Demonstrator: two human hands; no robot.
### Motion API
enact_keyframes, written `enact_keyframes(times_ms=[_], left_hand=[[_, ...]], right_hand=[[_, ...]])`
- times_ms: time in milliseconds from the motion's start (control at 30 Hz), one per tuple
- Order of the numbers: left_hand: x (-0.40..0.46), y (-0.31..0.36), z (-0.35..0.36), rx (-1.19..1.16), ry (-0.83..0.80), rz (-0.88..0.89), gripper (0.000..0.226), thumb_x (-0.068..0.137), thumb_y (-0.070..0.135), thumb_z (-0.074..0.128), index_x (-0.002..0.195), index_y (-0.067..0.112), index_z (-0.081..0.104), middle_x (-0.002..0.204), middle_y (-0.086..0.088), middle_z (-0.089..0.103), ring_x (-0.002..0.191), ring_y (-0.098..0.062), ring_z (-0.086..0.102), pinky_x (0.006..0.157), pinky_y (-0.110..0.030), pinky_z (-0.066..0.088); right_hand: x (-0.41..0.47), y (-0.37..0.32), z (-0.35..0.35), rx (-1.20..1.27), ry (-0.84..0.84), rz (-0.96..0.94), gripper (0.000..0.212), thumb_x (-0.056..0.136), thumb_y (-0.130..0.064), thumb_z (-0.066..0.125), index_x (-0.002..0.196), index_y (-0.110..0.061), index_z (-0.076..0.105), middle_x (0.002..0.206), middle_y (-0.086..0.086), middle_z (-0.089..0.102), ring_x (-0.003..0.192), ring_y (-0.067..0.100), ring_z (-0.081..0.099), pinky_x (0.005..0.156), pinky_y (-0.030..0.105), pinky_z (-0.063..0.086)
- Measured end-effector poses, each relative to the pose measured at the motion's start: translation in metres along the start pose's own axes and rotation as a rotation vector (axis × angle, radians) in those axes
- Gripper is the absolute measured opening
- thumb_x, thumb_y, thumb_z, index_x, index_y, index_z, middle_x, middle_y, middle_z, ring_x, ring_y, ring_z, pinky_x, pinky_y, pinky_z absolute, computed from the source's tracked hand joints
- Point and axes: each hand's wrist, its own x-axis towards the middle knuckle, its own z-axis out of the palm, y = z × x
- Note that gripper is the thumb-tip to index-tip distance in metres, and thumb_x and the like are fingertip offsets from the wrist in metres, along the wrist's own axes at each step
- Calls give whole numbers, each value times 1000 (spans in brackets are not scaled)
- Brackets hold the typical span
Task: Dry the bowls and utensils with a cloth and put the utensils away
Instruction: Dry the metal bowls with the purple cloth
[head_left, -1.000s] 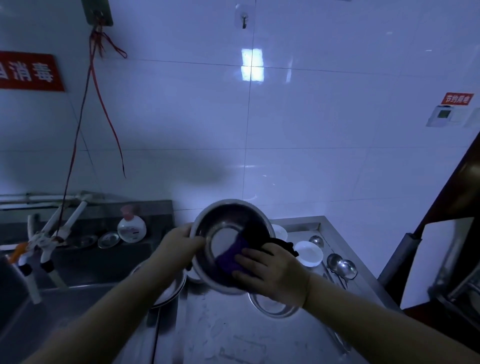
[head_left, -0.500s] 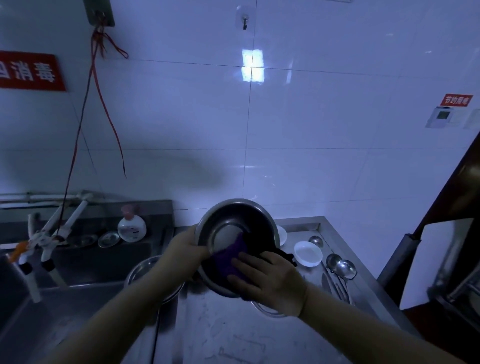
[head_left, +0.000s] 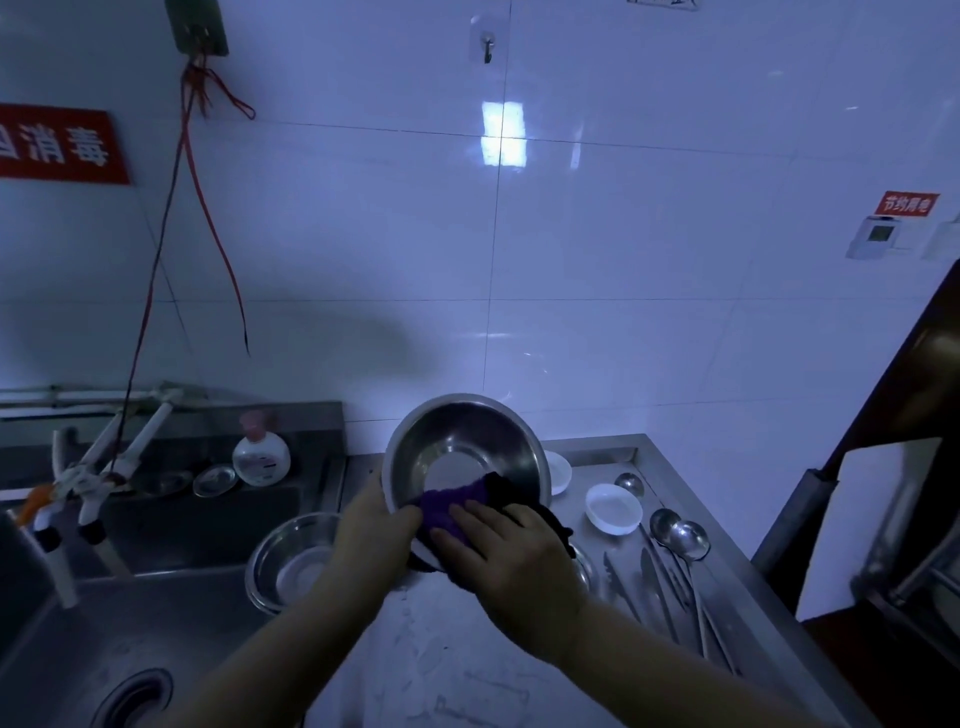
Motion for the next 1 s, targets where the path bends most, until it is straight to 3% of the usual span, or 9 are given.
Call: enact_keyframes(times_ms=[67, 133, 200, 300, 433, 533, 767, 900, 1000], left_hand=[[3, 0, -6, 41, -8, 16, 37, 84, -6, 52, 112, 18, 54, 93, -9, 65, 82, -22, 64, 63, -30, 51], [4, 3, -12, 90, -1, 57, 36, 81, -6, 53, 104, 21, 59, 88, -5, 67, 80, -20, 65, 64, -31, 51], [6, 5, -19, 118, -2, 100, 40, 79, -5, 54, 92, 32, 62, 80, -2, 69, 74, -18, 66, 60, -30, 52], [7, 6, -21, 190, -47, 122, 47, 76, -7, 53, 84, 38, 62, 74, -1, 69, 68, -17, 66, 57, -30, 52], [7, 8, -16, 246, -103, 148, 53, 74, -6, 52, 88, 45, 58, 81, 1, 69, 76, -21, 66, 69, -38, 55], [4, 6, -11, 179, -97, 127, 56, 73, -9, 50, 85, 45, 61, 80, -3, 70, 76, -25, 66, 68, -41, 56], [10, 1, -18, 146, -96, 162, 61, 73, -9, 50, 82, 50, 66, 78, 6, 72, 68, -14, 68, 58, -30, 53], [12, 6, -24, 206, -147, 167, 63, 72, -6, 51, 82, 54, 66, 80, 11, 72, 70, -9, 68, 61, -28, 53], [17, 12, -29, 246, -211, 144, 58, 73, -6, 49, 78, 48, 68, 69, 9, 72, 56, -7, 65, 47, -20, 47]], right_hand=[[-5, -2, -1, 45, -94, -11, 33, 89, -24, 59, 121, -21, 62, 119, 6, 68, 108, 21, 64, 84, 36, 53], [-7, 8, -8, 93, -231, -65, 62, 69, -19, 73, 128, -23, 55, 126, 5, 63, 114, 21, 61, 87, 34, 52], [-4, 23, -19, 115, -367, -145, 73, 58, -17, 80, 127, -28, 57, 128, 1, 63, 115, 18, 60, 85, 30, 52], [7, 43, -30, 88, -402, -211, 59, 55, -16, 83, 110, -34, 70, 118, -3, 68, 104, 14, 66, 77, 26, 55], [23, 42, -29, 72, -274, -56, 38, 63, -16, 84, 99, -26, 75, 111, 6, 71, 89, 20, 70, 74, 31, 57], [32, 26, -24, 147, -154, 54, 21, 78, -16, 67, 97, -17, 75, 108, 11, 71, 88, 25, 69, 76, 34, 56], [15, -4, -16, 433, -211, 111, 42, 71, -9, 69, 113, -15, 68, 123, 10, 64, 100, 27, 62, 80, 37, 54], [-5, 10, -19, 387, -291, -19, 52, 58, -12, 73, 109, -24, 69, 116, 1, 67, 99, 17, 62, 78, 28, 53], [-14, 30, -18, 274, -400, -140, 56, 63, -16, 69, 117, -28, 65, 124, 1, 64, 112, 20, 60, 92, 34, 47]])
